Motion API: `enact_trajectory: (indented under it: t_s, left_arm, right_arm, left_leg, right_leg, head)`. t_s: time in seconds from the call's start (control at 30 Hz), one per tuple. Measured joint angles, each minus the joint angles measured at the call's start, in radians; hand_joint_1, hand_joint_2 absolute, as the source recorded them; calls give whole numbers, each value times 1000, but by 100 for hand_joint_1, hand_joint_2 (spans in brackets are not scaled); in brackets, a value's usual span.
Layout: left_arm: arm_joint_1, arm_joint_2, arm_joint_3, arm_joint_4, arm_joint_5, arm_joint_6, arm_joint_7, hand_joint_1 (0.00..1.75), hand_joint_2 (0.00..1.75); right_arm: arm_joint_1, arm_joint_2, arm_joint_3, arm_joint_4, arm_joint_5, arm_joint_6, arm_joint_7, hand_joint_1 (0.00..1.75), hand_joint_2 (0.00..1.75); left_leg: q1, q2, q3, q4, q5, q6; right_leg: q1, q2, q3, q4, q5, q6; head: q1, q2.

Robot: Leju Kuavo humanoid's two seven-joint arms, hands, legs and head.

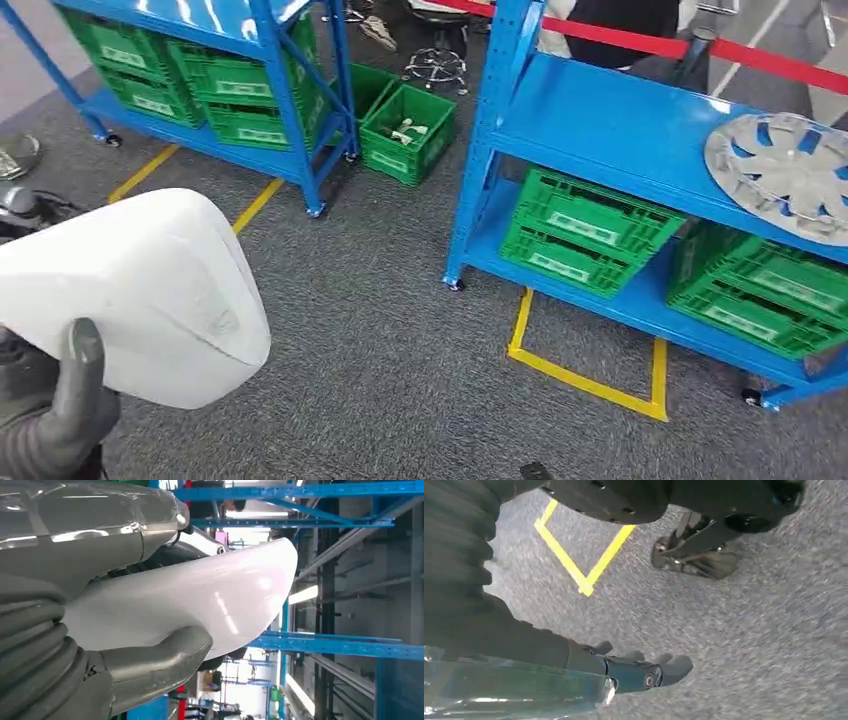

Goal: Take the parts from the cabinet and place them on the table.

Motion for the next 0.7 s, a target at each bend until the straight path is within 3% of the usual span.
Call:
enact_trajectory:
  t_s: [0.03, 0.07, 0.1, 0.13, 0.23, 0.27, 0.3, 0.33, 0.4, 0.43, 0.47, 0.5, 0.53, 0.57, 0.6, 0.63, 0.67, 0.7]
  left_arm:
    - [-1, 1, 0, -1, 1, -6, 1, 175, 175]
    - [-5, 1, 0, -4, 3, -13, 1, 175, 175]
    - [-9, 1, 0, -6, 3, -16, 1, 175, 175]
    - [-14, 2, 0, -6, 3, -20, 1, 175, 175]
    - [-15, 2, -1, -7, 4, -22, 3, 175, 175]
    - [-14, 4, -1, -10, 1, -21, 6, 175, 175]
    - [-9, 7, -1, -15, -3, -17, 10, 175, 175]
    - [-11, 11, -1, -19, -8, -8, 22, 175, 175]
    - [-3, 17, -1, -26, -13, 6, 37, 175, 175]
    - [4, 21, -1, -28, -14, 15, 43, 175, 175]
    - [12, 28, -1, -34, -14, 22, 48, 175, 175]
    - [15, 34, 0, -37, -14, 27, 53, 175, 175]
    - [15, 40, 1, -42, -14, 29, 56, 175, 175]
    - [15, 45, 1, -48, -14, 29, 61, 175, 175]
    - [14, 49, 2, -52, -14, 29, 66, 175, 175]
    - [13, 51, 3, -56, -14, 29, 71, 175, 175]
    - [14, 54, 5, -61, -14, 27, 76, 175, 175]
    - [13, 57, 7, -66, -14, 25, 82, 175, 175]
  right_arm:
    - [-3, 0, 5, 0, -3, -3, -16, 0, 175]
    - [-5, 0, 8, 0, -6, -6, -32, 0, 175]
    - [-6, -1, 9, 0, -7, -9, -37, 0, 175]
    - [-4, -2, 11, 0, -8, -9, -40, 0, 175]
    - [-12, -2, 14, -1, -8, -9, -49, 0, 175]
    - [-12, 5, 16, -2, -7, -7, -49, 0, 175]
    - [-13, 6, 19, -2, -3, -5, -46, 0, 175]
    - [-11, 10, 24, -3, 4, -5, -36, 0, 175]
    - [-4, 16, 40, -1, 13, 2, -12, 0, 175]
    - [-3, 19, 42, 0, 15, 7, -2, 0, 175]
    - [-3, 24, 48, 0, 19, 10, 7, 0, 175]
    - [-4, 29, 58, 0, 26, 12, 17, 0, 175]
    - [-5, 34, 67, 0, 28, 14, 24, 0, 175]
    - [-6, 37, 72, 0, 34, 15, 30, 0, 175]
    - [-7, 38, 76, 0, 35, 16, 32, 0, 175]
    - [-9, 37, 84, 0, 35, 16, 36, 0, 175]
    - [-10, 38, 88, 0, 35, 16, 37, 0, 175]
    - [-12, 39, 89, 0, 35, 15, 37, 0, 175]
  left_leg:
    - [-3, -13, 1, 0, 1, 0]
    - [-4, -27, 2, 0, 3, -1]
    - [-1, -36, 1, -1, 4, -2]
    - [-7, -50, -3, 3, 7, -6]
    - [4, -76, -18, -3, 22, -29]
    - [-1, -73, -21, -3, 22, -33]
    - [-6, 12, -28, 11, 5, -35]
    - [-4, 50, -45, 49, -30, -43]
    - [7, 55, -108, 195, -109, -57]
    - [10, 54, -130, 248, -128, -63]
    - [14, 54, -135, 266, -126, -68]
    - [17, 55, -118, 238, -101, -73]
    - [20, 61, -78, 174, -62, -76]
    - [21, 80, -26, 86, -24, -78]
    - [21, 125, 17, 15, -11, -81]
    - [10, 153, 23, 2, -25, -70]
    - [9, 132, 19, 1, -21, -51]
    - [8, 129, 16, 2, -21, -42]
  right_leg:
    - [3, 7, 28, -69, 47, -10]
    - [8, 27, 65, -159, 96, -23]
    - [11, 68, 85, -216, 116, -36]
    - [7, 82, 92, -233, 114, -42]
    - [15, 58, 98, -251, 109, -45]
    - [5, 44, 102, -272, 121, -44]
    - [5, 35, 107, -282, 129, -43]
    - [7, 26, 107, -285, 131, -46]
    - [7, -2, 106, -284, 131, -48]
    - [7, -15, 106, -284, 130, -47]
    - [6, -29, 106, -282, 130, -47]
    - [5, -41, 106, -281, 128, -44]
    - [4, -53, 106, -278, 126, -40]
    - [1, -64, 107, -273, 121, -33]
    - [0, -72, 108, -265, 116, -25]
    - [8, -79, 103, -259, 109, -16]
    - [8, -85, 106, -257, 107, -12]
    - [7, -94, 110, -258, 107, -8]
  head:
    - [2, 0]
    - [2, 0]
    - [3, 0]
    - [-4, 0]
    - [2, 0]
    - [2, 0]
    - [-2, 0]
    - [-18, 0]
    - [-28, 0]
    - [-30, 0]
    - [-33, 0]
    - [-37, 0]
    - [-42, 0]
    - [-42, 0]
    - [-45, 0]
    - [-50, 0]
    - [-45, 0]
    - [-38, 0]
